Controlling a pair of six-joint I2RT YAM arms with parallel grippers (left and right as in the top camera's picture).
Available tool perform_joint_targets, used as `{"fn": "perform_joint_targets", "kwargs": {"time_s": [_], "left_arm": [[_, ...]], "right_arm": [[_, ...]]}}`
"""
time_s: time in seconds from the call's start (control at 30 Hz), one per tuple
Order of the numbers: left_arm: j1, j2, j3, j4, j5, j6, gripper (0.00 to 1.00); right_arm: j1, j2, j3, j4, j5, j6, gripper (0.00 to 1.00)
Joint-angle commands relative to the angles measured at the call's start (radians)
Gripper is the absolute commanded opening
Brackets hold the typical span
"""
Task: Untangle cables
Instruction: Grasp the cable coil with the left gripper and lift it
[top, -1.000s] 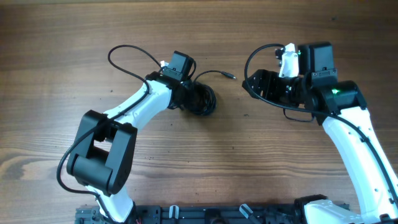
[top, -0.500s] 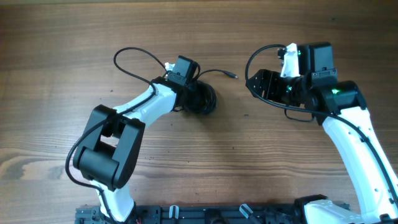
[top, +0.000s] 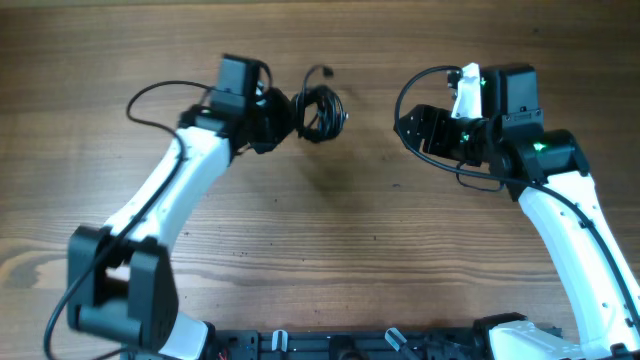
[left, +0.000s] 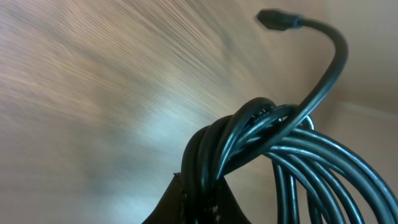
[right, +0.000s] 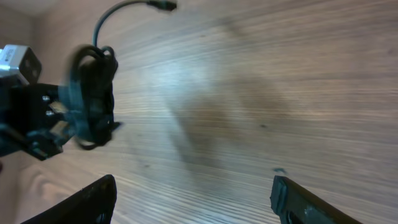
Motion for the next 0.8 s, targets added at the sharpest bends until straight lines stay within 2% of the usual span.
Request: {"fn": "perform_joint_targets", "kwargs": {"time_s": [0.0,0.1,0.13,0.2,0.43,0.5,0.57,0.63,0.7,0.77], "left_arm": [[0.047,-0.031,0.014,-0.012,0.372,-0.338,0.04],[0.057,-0.031,0.014,-0.011,0.568,-0.645,0.06],[0.057,-0.031,0.014,-0.011,0.625,-0.702,0.09],[0.057,-0.031,0.014,-0.011,0.682,-0.766,0.04],[0.058,-0.031,0.014,-0.008,0.953,-0.888,0.04],[0.058,-0.031,0.014,-0.008,0.970,-0.853,0.04],[0.058,-0.031,0.014,0.001,0.975,-0.740,0.04],[0.058,-0.029,0.014,0.108,0.973,-0.582,0.04],[0.058,-0.029,0.014,0.295,0.982,-0.335,0.04],[0.058,-0.029,0.014,0.365,0.987,-0.218,0.04]], "right_arm": [[0.001,0.006,0.018,0.031,-0.118,0.023,0.81],[0.036,0.006,0.018,0.054,-0.117,0.048,0.81],[0.050,0.006,0.018,0.068,-0.117,0.053,0.81],[0.072,0.006,0.018,0.093,-0.117,0.063,0.81],[0.106,0.006,0.018,0.156,-0.069,0.038,0.79],[0.106,0.006,0.018,0.159,-0.047,0.039,0.79],[0.106,0.006,0.018,0.160,-0.040,0.038,0.79],[0.106,0.006,0.018,0.159,-0.040,0.035,0.79],[0.106,0.006,0.018,0.159,-0.045,-0.025,0.79],[0.101,0.006,0.018,0.155,-0.045,-0.097,0.79]]}}
